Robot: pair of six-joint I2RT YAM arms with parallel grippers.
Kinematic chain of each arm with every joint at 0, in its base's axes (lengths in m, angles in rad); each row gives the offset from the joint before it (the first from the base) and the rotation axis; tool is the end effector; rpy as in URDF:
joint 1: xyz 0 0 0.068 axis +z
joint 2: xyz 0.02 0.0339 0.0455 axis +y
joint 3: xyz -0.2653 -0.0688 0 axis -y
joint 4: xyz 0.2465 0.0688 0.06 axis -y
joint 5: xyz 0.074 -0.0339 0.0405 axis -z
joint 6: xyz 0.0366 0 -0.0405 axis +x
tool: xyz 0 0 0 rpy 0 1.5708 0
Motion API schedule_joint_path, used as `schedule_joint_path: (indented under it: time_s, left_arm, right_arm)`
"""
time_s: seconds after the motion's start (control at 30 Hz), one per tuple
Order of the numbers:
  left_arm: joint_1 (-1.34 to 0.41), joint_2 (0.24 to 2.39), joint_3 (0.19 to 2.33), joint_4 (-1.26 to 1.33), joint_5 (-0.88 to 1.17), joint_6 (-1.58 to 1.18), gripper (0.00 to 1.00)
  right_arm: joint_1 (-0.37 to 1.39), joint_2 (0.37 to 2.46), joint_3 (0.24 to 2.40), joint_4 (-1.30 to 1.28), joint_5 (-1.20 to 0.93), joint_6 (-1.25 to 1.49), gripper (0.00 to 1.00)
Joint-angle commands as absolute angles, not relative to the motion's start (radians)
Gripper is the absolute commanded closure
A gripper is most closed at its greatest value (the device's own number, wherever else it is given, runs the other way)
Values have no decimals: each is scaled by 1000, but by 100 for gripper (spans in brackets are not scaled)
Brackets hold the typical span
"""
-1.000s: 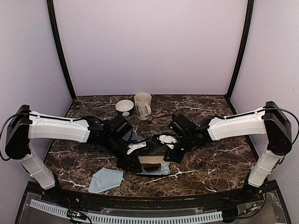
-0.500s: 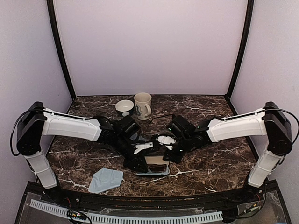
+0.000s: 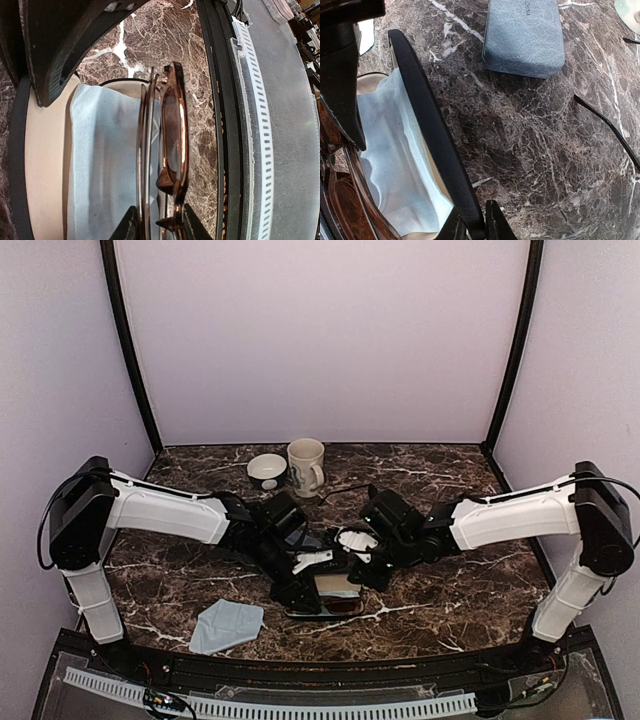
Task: Organize the sunglasses
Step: Place the opened sunglasses case at the center of the board.
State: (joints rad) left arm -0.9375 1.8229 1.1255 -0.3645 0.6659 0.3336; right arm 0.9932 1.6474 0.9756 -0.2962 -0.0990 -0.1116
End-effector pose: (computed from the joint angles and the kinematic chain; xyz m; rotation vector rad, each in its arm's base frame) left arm 0.1970 -0.3066 0.1683 1.7669 1.9933 -1.0811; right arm 0.1789 0.2811 0.1806 -1.3981 2.1918 0.4613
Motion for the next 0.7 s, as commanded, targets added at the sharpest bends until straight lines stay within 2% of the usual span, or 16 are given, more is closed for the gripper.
schedule_joint_path:
  time_s: [0.0, 0.67]
  left_arm:
    - [-925, 1828, 1138, -331, 690, 328, 75]
    - [-903, 1806, 1095, -268, 674, 285, 76]
  right_arm:
    - [1009, 1612, 953, -246, -76, -107, 85]
    - [1042, 1601, 913, -211, -9, -104, 85]
